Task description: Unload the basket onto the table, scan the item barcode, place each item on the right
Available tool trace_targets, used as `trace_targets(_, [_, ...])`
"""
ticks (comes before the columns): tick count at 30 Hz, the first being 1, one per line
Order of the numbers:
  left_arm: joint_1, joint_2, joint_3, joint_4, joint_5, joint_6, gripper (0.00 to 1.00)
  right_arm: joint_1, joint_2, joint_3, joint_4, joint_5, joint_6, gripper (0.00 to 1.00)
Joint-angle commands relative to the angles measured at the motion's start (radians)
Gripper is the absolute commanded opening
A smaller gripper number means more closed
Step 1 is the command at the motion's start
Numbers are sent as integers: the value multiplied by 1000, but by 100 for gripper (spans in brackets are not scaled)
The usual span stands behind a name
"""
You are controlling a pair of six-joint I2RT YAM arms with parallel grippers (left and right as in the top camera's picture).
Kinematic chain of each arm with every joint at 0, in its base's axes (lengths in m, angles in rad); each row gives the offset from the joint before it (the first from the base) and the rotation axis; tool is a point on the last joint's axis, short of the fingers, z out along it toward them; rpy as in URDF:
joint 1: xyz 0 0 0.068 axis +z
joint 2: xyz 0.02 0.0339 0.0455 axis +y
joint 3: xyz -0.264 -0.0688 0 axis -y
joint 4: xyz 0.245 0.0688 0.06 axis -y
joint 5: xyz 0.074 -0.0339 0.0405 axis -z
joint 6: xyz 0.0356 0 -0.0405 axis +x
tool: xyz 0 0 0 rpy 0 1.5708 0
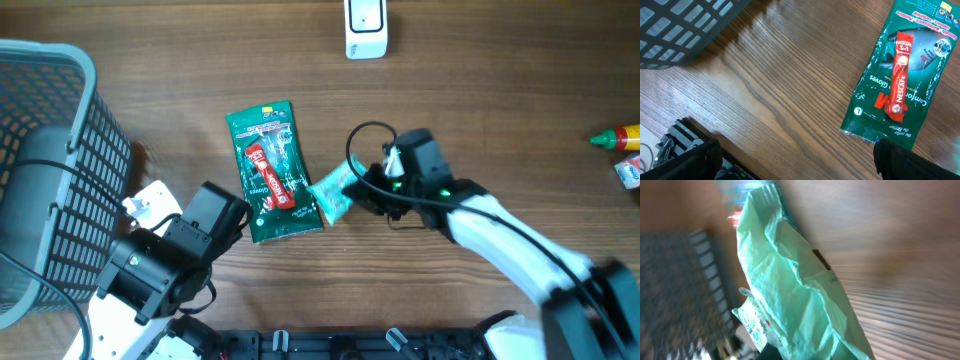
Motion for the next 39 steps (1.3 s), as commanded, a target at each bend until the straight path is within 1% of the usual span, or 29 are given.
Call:
trace_targets(1, [1,-4,3,-1,-10,1,100,6,-175,11,27,-107,-406,4])
trace_targets(2, [1,-4,3,-1,-10,1,100,6,-208,11,41,-107,-470,4])
trace_targets(5, [1,-4,3,-1,-10,1,100,6,-257,11,161,-140,-563,4])
trace_targets(6, [1,-4,3,-1,-10,1,100,6,-257,11,281,-243,-680,4])
trace_targets(8, [1,-4,3,-1,-10,1,100,6,-257,11,388,-354,-813,5])
trace_targets(10, [1,-4,3,-1,-10,1,100,6,-257,11,489,-490,-996,4])
trace_targets(12, [1,-4,3,0,-10,1,100,6,-256,11,522,-591,-1181,4])
trace_targets(13, [1,-4,3,-1,-10,1,100,6,-256,11,529,-621,-1256,4])
trace_targets(14, [1,-4,3,0,-10,1,100,6,-255,11,537,-649,-1362,4])
trace_targets(15, [1,-4,3,0,-10,1,100,6,-255,11,550,-670,-1463,4])
trace_targets(17, [1,-4,3,-1,-10,1,100,6,-253,11,610,-695,-1608,4])
trace_targets(18, [1,-4,3,-1,-10,1,100,6,-253,11,674,-705,-1678,4])
trace_targets(20, [1,-4,3,-1,-10,1,100,6,-251,11,792,-706,-1746,4])
trace_targets(22, [1,-4,3,0,-10,1,100,5,-252,11,886,-705,-1899,4])
trace_targets(24, [1,-4,3,-1,-10,1,100,3,-252,11,933,-706,-2078,4])
trace_targets(25, [1,-4,3,-1,-10,1,100,2,-252,11,953,-706,-2192,4])
trace_targets(28, [1,-4,3,-1,-10,1,100,2,-252,11,971,-730,-2398,4])
trace_targets(30, [1,-4,3,0,-10,1,100,2,-252,11,969,-760,-2500,4])
trace_targets(34, [1,-4,3,0,-10,1,100,2,-252,11,969,-801,-2651,4])
trace_targets(36, [1,-4,3,-1,-10,1,100,2,-252,11,969,-814,-2685,4])
trace_targets(39, [1,-4,3,-1,-10,1,100,2,-252,11,995,-814,-2683,4])
